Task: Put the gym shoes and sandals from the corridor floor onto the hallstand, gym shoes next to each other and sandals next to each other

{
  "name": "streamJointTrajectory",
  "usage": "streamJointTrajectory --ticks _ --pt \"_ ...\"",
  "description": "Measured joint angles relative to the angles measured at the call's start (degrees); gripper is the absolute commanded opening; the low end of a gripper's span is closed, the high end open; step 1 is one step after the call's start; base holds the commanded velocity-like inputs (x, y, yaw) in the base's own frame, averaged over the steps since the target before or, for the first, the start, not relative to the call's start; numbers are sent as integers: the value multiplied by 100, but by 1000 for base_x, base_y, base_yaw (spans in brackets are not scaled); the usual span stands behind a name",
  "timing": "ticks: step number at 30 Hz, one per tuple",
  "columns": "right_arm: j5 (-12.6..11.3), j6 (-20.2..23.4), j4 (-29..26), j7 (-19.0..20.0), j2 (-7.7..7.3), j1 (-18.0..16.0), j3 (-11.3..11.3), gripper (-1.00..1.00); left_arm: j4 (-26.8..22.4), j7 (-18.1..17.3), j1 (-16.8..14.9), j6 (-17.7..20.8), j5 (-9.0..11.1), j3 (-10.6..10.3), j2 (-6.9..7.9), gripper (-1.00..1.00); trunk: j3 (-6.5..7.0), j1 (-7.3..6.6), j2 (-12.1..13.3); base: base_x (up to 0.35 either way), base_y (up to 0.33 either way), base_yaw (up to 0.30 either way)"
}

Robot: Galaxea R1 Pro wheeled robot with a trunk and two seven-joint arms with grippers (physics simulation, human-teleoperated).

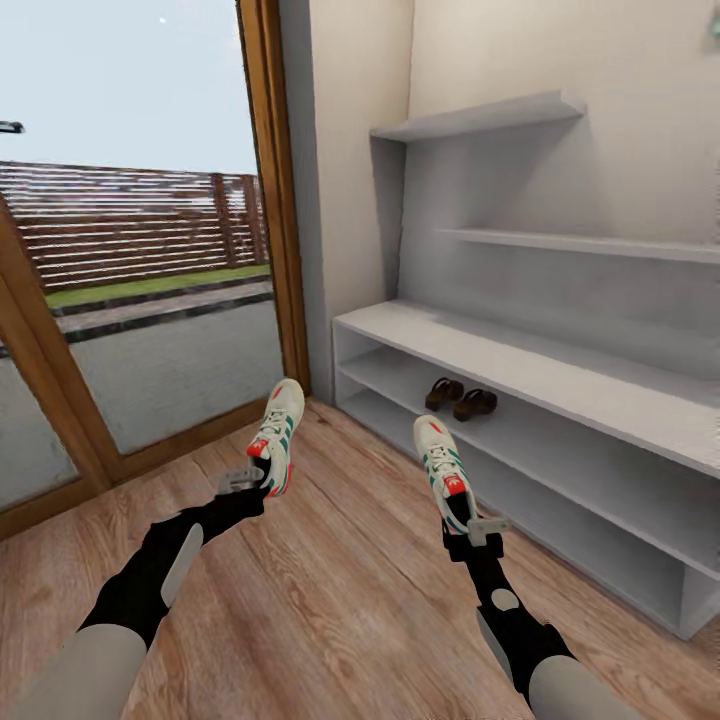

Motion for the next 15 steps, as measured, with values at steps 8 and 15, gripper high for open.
streamJointTrajectory --ticks 8,15 --pt "0 0 5 -1 0 0 0 -100 1 -4 0 -2 1 -1 0 -100 0 0 0 0 62 -257" --pt "0 0 3 -1 0 0 0 -100 2 -4 0 -4 -7 -1 0 -100 0 0 0 0 2 -257"
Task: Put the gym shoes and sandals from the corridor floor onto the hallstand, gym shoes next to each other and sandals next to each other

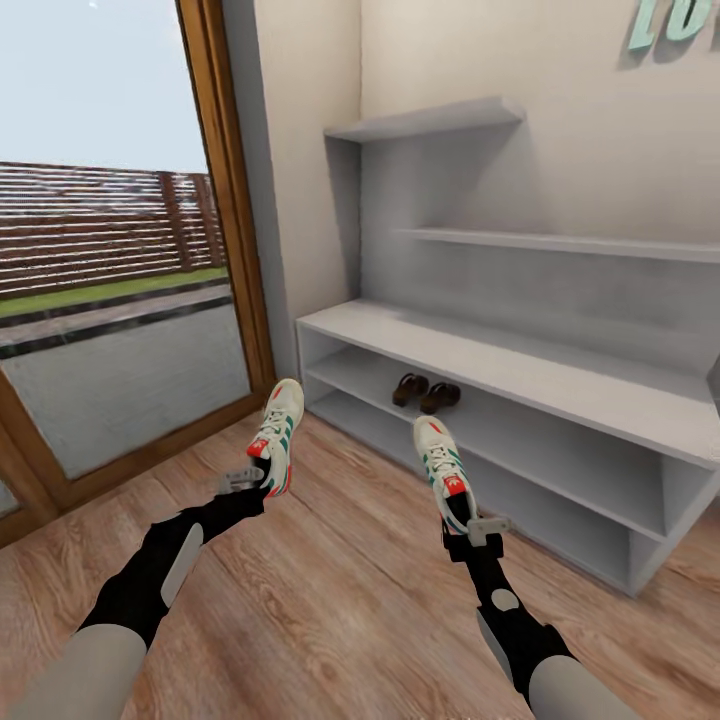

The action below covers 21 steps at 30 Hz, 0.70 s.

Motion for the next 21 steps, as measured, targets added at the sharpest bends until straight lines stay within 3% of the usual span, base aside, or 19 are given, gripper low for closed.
streamJointTrajectory --ticks 5,10,21 --pt "0 0 2 0 0 0 0 -100 0 0 0 1 1 -3 0 -100 0 0 0 0 25 -257" --pt "0 0 3 0 0 0 0 -100 -2 -1 0 4 7 -7 0 -100 0 0 0 0 242 -257" --pt "0 0 2 0 0 0 0 -100 0 0 0 2 7 -9 0 -100 0 0 0 5 21 -257"
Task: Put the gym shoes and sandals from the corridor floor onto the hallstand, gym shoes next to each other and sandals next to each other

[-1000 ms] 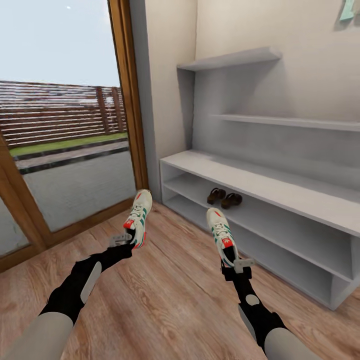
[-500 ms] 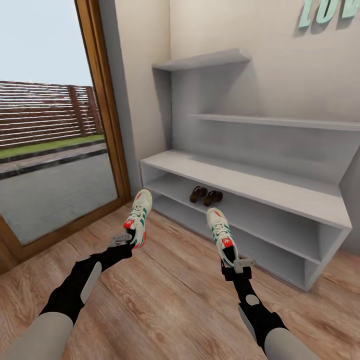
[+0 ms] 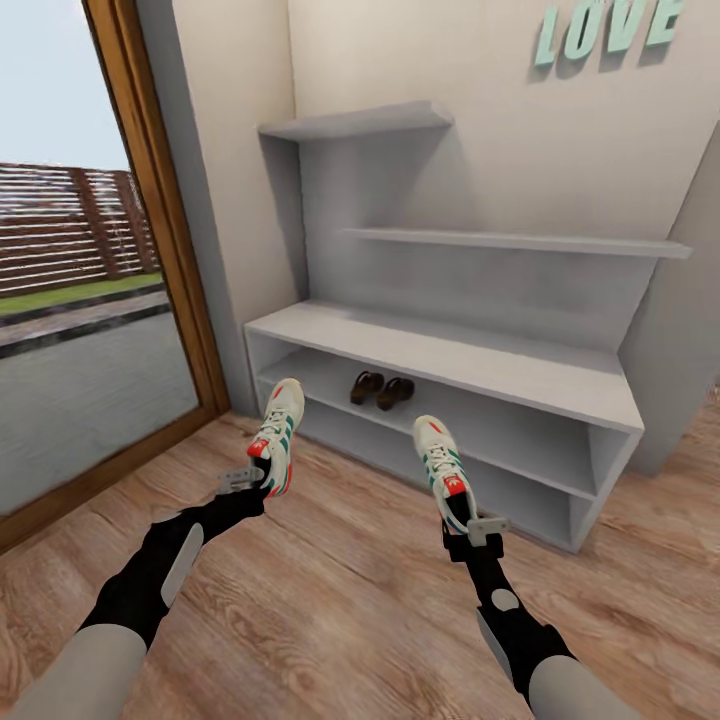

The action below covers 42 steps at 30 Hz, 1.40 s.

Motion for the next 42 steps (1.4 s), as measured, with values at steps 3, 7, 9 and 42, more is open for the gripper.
streamJointTrajectory --ticks 3,7,9,42 --pt "-1 0 0 0 0 0 0 -100 -1 0 0 1 -2 0 0 -100 0 -1 0 139 170 -257" --pt "0 0 1 0 0 0 0 -100 -2 -1 0 1 -4 1 0 -100 0 -2 0 176 260 -257" --pt "1 0 0 0 0 0 1 -100 -1 -1 0 0 -4 0 0 -100 0 -1 0 136 182 -257" --pt "0 0 0 0 0 0 0 -100 0 -9 0 -1 1 0 0 -100 0 0 0 5 92 -257"
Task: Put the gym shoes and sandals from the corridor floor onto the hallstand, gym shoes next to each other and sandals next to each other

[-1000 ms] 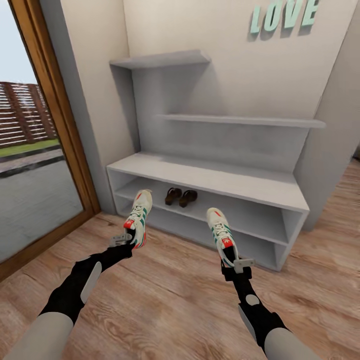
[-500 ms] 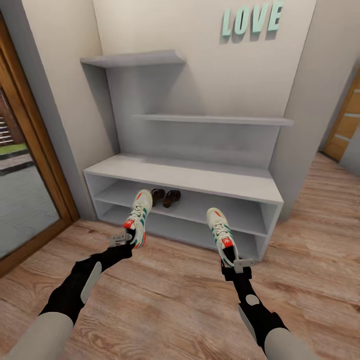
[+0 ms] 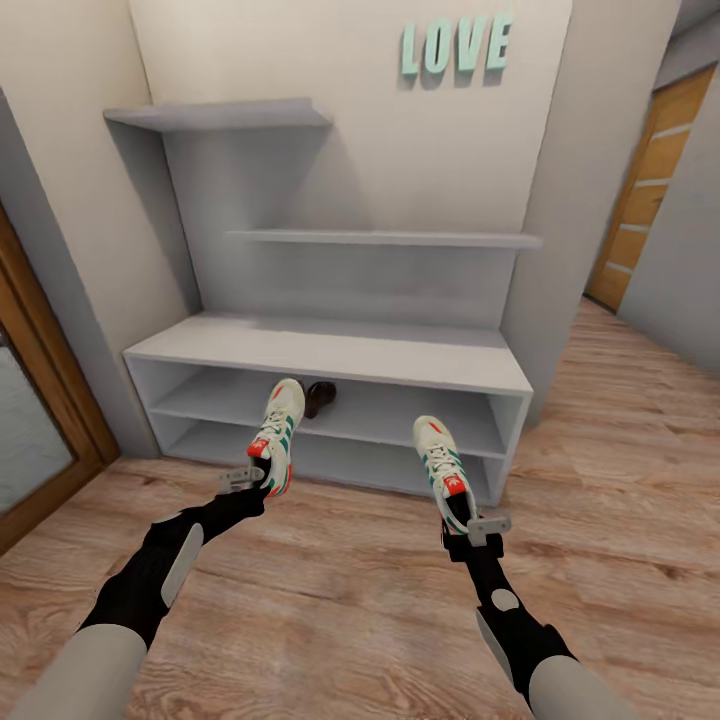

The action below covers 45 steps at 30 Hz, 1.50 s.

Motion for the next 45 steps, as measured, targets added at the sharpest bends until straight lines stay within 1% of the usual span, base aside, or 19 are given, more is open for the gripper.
streamJointTrajectory --ticks 24,31,45 --pt "-1 0 1 0 0 0 0 -100 3 1 0 -7 -1 0 0 -100 0 0 0 -2 0 -253" --pt "0 -1 2 0 1 -1 0 -100 6 1 1 -7 11 0 1 -100 0 1 0 -112 0 -40" --pt "1 0 18 9 1 -1 1 -100 6 0 1 -7 11 0 1 -100 0 0 0 -7 0 -1"
